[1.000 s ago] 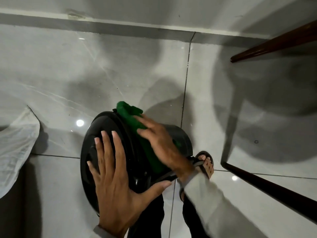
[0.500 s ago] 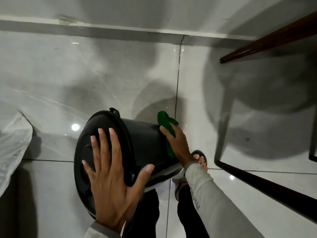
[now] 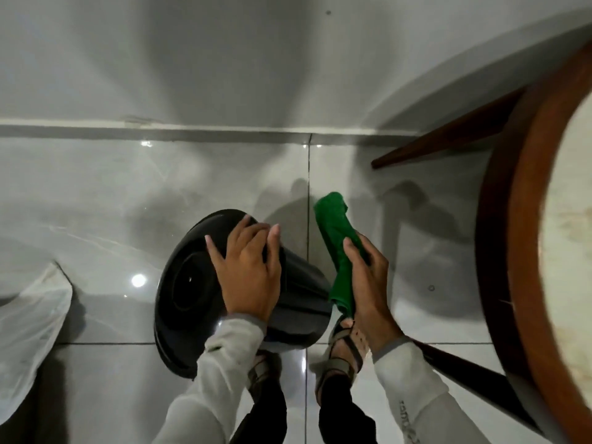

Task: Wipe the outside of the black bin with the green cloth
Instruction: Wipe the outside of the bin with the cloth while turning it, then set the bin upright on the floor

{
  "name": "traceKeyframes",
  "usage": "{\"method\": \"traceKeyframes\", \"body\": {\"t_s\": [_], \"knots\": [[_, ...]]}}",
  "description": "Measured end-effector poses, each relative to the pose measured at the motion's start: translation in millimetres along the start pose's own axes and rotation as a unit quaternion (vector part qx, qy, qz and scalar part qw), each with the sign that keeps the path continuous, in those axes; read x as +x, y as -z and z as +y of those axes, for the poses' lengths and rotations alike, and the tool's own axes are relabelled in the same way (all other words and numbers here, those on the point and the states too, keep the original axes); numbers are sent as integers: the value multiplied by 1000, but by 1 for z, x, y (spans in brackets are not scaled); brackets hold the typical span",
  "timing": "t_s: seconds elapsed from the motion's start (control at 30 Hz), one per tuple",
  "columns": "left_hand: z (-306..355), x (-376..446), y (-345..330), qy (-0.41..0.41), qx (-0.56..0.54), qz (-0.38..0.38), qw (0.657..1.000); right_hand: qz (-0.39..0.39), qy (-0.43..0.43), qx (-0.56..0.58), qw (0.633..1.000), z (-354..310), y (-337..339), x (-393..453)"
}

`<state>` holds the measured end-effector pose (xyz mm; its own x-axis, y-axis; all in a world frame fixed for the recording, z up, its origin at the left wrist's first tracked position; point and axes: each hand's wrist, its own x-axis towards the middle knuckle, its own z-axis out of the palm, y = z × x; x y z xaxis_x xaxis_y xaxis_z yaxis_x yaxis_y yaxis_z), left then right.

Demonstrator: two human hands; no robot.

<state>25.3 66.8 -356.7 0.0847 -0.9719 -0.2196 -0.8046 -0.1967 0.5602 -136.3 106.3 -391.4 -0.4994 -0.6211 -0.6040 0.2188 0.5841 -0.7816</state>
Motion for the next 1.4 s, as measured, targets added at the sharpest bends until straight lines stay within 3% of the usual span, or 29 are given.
{"method": "traceKeyframes", "body": {"t_s": [0.27, 0.43, 0.53, 0.6, 0.67, 0.7, 0.83, 0.87, 1.1, 1.4], "knots": [[24, 44, -20, -115, 103, -137, 979, 5, 49, -16, 999, -15, 15, 14], [33, 32, -19, -188, 225, -125, 948, 8, 42, -12, 999, -14, 20, 12], [35, 17, -18, -136, 206, -51, 968, 23, 35, -8, 999, -12, 26, 12], [37, 7, -24, -50, 171, 4, 984, 34, 35, 2, 999, -11, 27, 11], [40, -2, -32, 33, 142, -3, 989, 37, 30, 11, 999, -10, 28, 8], [38, -7, -35, 37, 141, -12, 989, 36, 24, 14, 999, -10, 29, 6], [22, -27, -45, -195, 215, -67, 955, 37, 19, 6, 999, -10, 34, 0], [20, -25, -48, -221, 218, -82, 947, 36, 24, 3, 999, -12, 37, -1], [-3, 44, -51, 11, 114, -120, 986, 21, 85, -7, 996, -26, 46, 4], [11, 133, -39, -74, 113, -127, 983, 6, 151, -22, 988, -44, 15, 6]]}}
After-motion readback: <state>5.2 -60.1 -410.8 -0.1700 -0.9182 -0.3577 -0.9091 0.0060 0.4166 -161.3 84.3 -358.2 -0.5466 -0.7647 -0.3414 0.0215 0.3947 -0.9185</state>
